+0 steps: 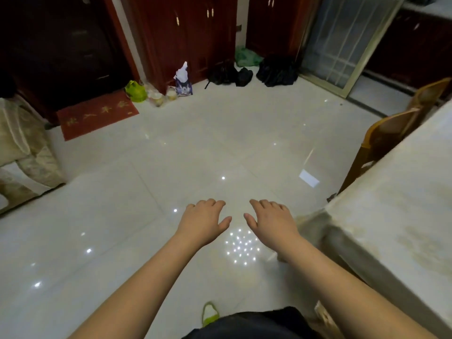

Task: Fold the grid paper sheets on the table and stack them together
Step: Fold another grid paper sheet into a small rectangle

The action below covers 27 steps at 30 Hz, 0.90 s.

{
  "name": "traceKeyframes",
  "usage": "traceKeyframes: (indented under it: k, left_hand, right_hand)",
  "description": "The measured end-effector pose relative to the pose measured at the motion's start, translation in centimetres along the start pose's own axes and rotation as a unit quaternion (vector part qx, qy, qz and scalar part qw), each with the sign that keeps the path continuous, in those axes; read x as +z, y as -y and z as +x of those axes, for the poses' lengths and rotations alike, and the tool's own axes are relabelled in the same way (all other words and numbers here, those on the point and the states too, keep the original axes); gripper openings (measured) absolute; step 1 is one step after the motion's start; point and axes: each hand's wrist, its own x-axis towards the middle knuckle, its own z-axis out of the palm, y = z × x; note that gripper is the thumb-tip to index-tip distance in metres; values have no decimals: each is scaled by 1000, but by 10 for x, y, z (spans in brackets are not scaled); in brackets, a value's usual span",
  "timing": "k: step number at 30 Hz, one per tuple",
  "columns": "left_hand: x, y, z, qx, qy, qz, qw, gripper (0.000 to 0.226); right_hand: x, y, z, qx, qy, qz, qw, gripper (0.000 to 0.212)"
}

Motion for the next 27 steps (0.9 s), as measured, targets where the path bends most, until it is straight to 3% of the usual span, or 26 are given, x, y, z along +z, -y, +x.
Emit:
traceKeyframes:
  k: [10,27]
  left_hand:
    - [-34,-17,140,126,-10,3,992,56]
    - [-96,-102,400,216,-9,51,975,48]
  right_hand:
    - [-21,-50,92,97,-18,38,994,57]
    - [-75,-227,264,210,-50,61,975,56]
